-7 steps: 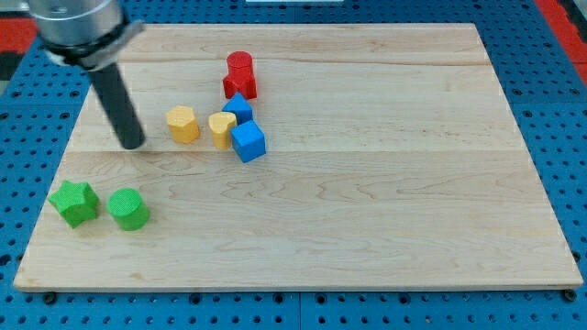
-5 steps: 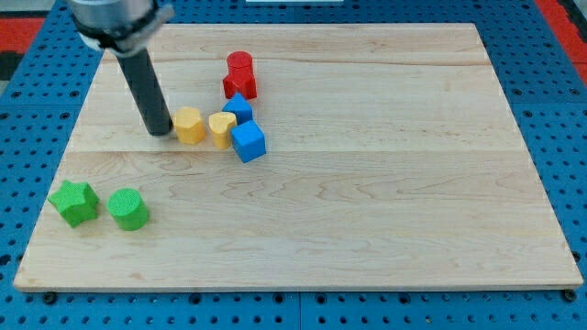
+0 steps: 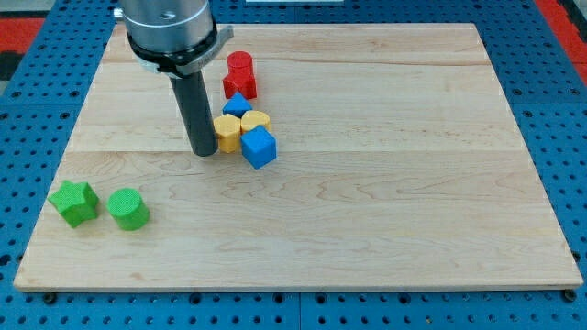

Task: Push the yellow blocks and red circle towards right

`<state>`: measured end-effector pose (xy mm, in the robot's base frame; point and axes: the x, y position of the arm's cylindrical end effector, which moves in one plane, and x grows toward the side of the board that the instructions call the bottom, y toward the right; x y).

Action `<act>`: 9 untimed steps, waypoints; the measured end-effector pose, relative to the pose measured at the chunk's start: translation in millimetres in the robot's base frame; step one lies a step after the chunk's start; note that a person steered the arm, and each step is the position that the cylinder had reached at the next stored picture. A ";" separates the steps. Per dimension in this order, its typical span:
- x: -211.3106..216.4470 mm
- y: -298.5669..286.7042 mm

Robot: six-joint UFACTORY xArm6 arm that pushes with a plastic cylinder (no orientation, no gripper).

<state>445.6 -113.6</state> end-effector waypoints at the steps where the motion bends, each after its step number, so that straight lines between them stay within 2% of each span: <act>1: -21.1 -53.4; 2: -79.4 -44.1; 4: -155.6 -9.7; 6: -146.5 69.8; 7: -171.0 69.9; 8: -204.8 106.2; 9: -175.7 115.5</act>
